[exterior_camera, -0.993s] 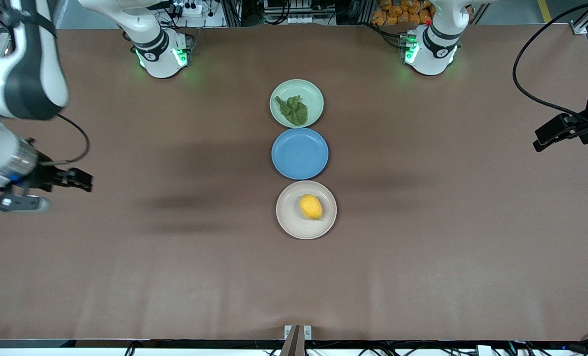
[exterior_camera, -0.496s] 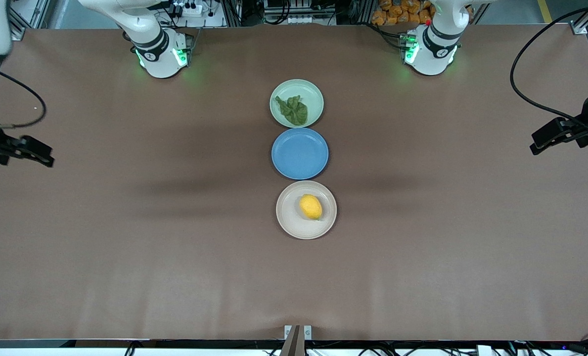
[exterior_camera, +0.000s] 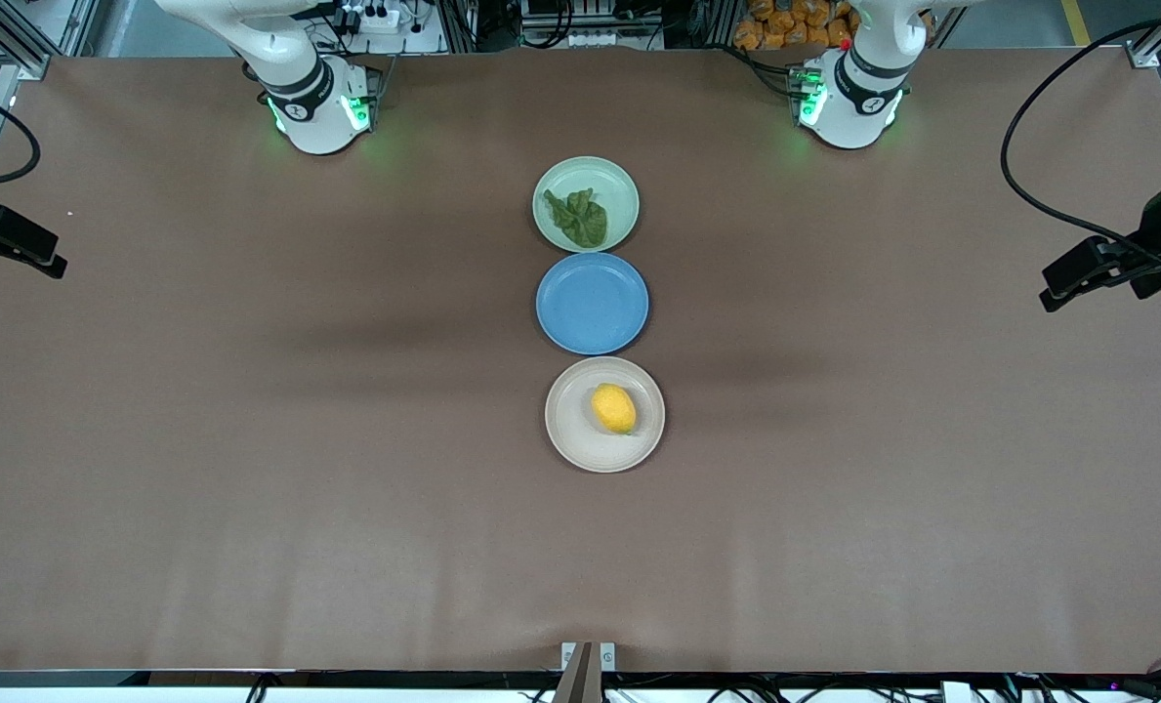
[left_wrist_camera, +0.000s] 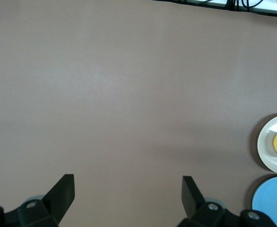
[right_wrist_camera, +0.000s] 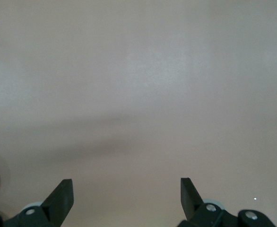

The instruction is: Place lemon and lettuce in plates

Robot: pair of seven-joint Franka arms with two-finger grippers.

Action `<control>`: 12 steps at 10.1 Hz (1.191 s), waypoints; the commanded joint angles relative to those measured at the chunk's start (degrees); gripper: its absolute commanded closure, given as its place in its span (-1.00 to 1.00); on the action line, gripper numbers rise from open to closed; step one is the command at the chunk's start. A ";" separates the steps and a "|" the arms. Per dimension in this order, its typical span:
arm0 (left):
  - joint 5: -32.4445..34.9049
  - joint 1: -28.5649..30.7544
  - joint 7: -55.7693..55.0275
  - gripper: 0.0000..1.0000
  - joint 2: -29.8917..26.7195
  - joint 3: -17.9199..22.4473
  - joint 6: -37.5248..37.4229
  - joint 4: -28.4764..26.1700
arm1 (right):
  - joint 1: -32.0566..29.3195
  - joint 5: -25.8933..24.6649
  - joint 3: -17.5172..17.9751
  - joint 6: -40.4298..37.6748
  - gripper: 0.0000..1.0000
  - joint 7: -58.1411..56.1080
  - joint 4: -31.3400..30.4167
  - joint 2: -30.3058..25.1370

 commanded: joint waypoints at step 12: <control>-2.22 0.20 4.18 -1.00 -0.81 -1.47 0.24 -0.78 | -0.12 3.10 0.29 -0.36 -1.00 1.78 1.04 -0.83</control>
